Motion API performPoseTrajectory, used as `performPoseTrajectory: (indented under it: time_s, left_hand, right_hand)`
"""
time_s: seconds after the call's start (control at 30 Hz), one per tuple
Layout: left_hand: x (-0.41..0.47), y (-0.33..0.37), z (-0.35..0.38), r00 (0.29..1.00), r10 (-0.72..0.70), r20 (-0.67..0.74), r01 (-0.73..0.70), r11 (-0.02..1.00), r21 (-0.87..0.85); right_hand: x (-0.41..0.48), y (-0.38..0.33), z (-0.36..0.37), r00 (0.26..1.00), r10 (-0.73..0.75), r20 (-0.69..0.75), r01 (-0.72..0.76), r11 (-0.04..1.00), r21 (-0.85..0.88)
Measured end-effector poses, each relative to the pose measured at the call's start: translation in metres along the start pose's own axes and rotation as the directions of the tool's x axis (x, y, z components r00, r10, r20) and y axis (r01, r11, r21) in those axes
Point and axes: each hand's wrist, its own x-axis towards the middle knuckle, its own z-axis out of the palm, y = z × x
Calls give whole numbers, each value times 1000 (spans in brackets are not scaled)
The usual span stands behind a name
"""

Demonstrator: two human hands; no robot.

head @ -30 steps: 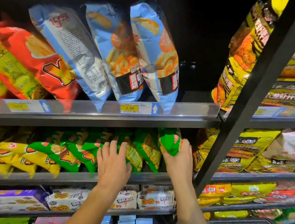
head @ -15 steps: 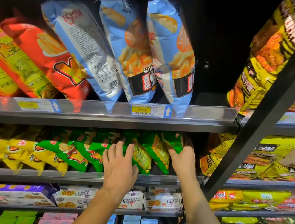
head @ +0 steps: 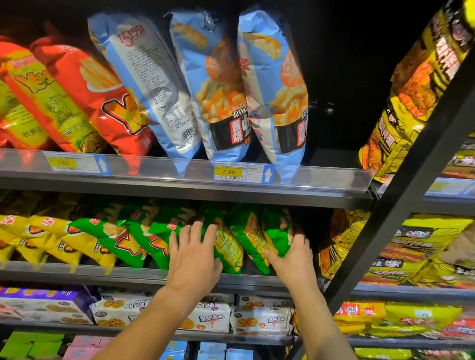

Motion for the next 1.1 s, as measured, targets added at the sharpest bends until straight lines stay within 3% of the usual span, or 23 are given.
performPoseTrajectory:
  time_s: [0.23,0.37,0.5,0.73,1.1]
  left_hand:
    - [-16,-1,-27,994,-12,108,11,1000,11]
    - [-33,7,-57,989,-3,148,-4,999,53]
    - [-52,16,-90,992,-7,129,-6,995,96]
    - [-94,32,-139,997,36,66,-41,995,87]
    - [-183,76,-191,953,299,54,-303,949,83]
  right_hand:
    - [-36,-18,-23,999,6,33,5,948,-319]
    - [-62,-40,-48,994,-38,106,82,886,-456]
    - [-93,-60,-72,977,-139,158,204,821,-534]
    - [-156,-74,-118,957,-266,116,283,768,-574]
    - [-302,-44,-197,980,-160,-119,52,781,-623]
